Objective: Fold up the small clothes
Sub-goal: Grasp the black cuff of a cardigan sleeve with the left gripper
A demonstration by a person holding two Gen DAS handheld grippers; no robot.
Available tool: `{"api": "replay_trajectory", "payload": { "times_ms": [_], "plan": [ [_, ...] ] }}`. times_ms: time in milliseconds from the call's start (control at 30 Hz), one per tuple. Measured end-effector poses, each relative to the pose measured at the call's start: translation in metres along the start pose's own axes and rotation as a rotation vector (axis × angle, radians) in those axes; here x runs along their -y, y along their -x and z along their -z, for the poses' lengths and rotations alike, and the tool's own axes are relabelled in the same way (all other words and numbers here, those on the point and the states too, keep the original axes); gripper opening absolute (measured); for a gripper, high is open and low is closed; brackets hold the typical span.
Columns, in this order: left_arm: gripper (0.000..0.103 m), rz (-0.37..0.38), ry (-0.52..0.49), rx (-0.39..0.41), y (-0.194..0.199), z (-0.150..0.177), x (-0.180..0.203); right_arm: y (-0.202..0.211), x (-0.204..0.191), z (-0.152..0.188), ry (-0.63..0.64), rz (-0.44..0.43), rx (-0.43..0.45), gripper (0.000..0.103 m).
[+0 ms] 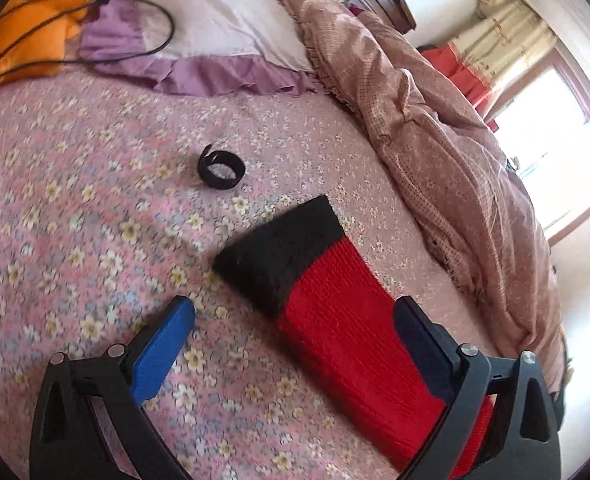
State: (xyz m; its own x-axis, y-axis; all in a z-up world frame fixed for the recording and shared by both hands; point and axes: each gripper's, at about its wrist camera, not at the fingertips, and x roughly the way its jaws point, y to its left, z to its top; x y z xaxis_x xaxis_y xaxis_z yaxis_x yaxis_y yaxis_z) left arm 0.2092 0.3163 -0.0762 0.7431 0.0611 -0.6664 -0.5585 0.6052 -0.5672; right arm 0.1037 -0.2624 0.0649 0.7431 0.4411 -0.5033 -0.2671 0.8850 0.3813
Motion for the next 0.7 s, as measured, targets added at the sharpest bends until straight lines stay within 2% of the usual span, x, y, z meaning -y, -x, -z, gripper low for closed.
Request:
{"api": "replay_trajectory", "payload": {
  "times_ms": [67,133,200,267,367,567,700],
  "plan": [
    [0.065,-0.016,0.007,0.011,-0.001,-0.002,-0.001,-0.015,-0.024,0.0,0.001,-0.049,0.003,0.103],
    [0.02,0.022,0.07,-0.025,-0.008,-0.006,-0.008,-0.032,-0.047,0.003,0.003,-0.103,0.003,0.103],
    [0.007,0.059,0.128,-0.065,-0.013,-0.006,-0.017,-0.062,-0.074,0.004,0.026,-0.128,-0.031,0.103],
    [0.005,0.071,0.121,-0.045,-0.007,-0.005,-0.015,-0.08,-0.092,0.006,0.046,-0.148,-0.054,0.103],
    [0.005,0.028,0.036,0.029,0.012,-0.002,0.002,-0.094,-0.108,0.011,0.057,-0.167,-0.07,0.103],
    [0.003,0.164,-0.071,0.104,0.055,0.008,0.052,-0.091,-0.095,0.022,0.036,-0.167,-0.073,0.103],
    [0.003,0.242,-0.186,0.144,0.09,0.038,0.103,-0.093,-0.078,0.021,-0.017,-0.171,-0.082,0.103]
  ]
}}
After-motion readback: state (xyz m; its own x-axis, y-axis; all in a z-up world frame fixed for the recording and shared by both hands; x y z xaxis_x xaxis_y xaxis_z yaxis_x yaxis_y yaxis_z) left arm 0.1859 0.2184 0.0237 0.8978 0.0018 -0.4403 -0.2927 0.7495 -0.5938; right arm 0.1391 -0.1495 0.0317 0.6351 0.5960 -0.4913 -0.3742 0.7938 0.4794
